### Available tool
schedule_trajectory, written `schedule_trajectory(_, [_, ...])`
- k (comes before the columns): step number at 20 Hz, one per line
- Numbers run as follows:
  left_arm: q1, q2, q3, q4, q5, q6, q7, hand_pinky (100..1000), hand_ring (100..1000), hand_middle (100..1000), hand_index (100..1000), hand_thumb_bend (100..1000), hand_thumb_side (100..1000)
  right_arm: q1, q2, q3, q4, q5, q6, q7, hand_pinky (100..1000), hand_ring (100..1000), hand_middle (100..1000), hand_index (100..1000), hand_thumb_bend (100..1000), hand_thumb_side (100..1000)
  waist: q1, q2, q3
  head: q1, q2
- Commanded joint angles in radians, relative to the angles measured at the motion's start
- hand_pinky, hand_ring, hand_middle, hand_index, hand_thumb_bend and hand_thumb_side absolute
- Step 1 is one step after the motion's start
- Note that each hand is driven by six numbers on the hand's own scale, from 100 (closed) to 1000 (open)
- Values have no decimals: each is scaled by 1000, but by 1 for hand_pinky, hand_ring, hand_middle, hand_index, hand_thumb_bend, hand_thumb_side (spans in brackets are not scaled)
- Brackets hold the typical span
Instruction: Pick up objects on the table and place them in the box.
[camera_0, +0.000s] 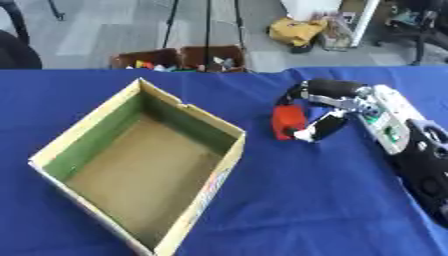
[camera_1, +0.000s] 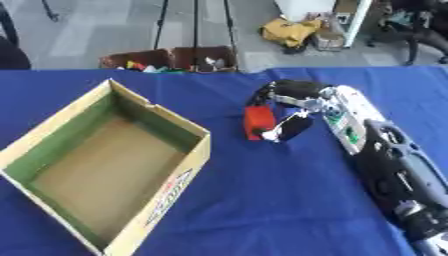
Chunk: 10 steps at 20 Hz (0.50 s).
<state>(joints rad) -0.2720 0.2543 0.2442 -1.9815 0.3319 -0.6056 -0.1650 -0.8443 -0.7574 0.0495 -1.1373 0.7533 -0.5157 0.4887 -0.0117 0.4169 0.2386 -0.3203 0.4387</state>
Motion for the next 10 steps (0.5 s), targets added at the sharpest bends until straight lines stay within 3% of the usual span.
schedule_trajectory(1, [-8,10,5,-18,-7,1,-1,481,690,823,893,100,818,-18,-18,-9,0,-19,7,4,795,774,638,867,319,452,-9,-5,0,-6,-3])
schedule_trajectory(5, [-8,8,5,-18,-9,0,-1,481,690,823,893,100,817,-18,-11,-6,11,-42,1,51,800,785,664,880,366,457,-8,-4,1,-12,-5])
schedule_trajectory(10, [-7,7,5,-18,-10,0,0,481,691,824,892,100,814,-19,-10,-13,12,-50,-2,81,795,772,623,844,389,428,-7,-3,0,-13,-4])
